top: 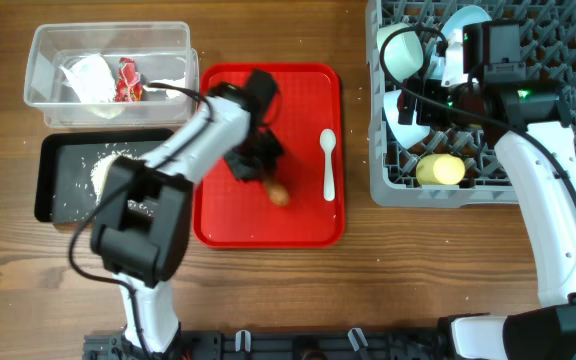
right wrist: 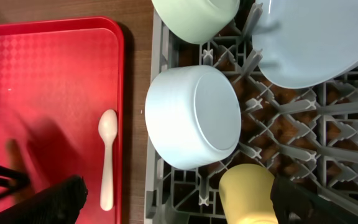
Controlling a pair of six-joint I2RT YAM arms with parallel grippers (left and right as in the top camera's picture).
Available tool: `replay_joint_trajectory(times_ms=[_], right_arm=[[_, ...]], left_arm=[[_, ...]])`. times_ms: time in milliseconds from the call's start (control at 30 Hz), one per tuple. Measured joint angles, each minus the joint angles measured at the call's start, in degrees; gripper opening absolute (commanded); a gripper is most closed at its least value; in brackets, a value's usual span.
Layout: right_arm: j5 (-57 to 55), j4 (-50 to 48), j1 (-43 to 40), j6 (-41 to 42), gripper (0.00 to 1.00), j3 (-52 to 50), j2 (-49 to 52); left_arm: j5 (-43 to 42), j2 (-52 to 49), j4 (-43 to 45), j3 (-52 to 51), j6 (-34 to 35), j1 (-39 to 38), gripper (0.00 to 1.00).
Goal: Sort waste into correct bins and load items into the dishwasher rack
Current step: 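Grasp the carrot and carry it left to the black tray, then lower the carrot onto the black tray and release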
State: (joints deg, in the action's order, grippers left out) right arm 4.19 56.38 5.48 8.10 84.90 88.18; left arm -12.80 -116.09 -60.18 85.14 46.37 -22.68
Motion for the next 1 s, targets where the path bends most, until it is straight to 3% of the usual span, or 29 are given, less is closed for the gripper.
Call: replay_joint_trajectory(times_ms=[233, 433, 633, 900, 1000], right_arm=[[0.0, -0.4, 0.0, 0.0, 0.99, 0.0, 0.0], [0.0, -0.3, 0.0, 0.0, 0.99, 0.0, 0.0], [0.0, -0.3, 0.0, 0.0, 0.99, 0.0, 0.0], [-0.2, -0.9, 0.0, 0.0, 0.99, 0.0, 0.0], [-0.2, -0.9, 0.0, 0.0, 0.99, 0.0, 0.0]], left_arm=[[0.6, 12.2, -2.5, 4.0, -8.0, 16.8, 0.04], [7.3, 19.8, -6.6, 4.5, -8.6, 36.5, 0.04], [14.9, 19.5, -2.2, -1.8, -4.9, 49.7, 0.04], [13.4, 18.8, 15.5, -22.1, 0.0, 49.4, 0.08], [12.9, 18.5, 19.3, -27.2, 1.1, 49.2, 0.24]])
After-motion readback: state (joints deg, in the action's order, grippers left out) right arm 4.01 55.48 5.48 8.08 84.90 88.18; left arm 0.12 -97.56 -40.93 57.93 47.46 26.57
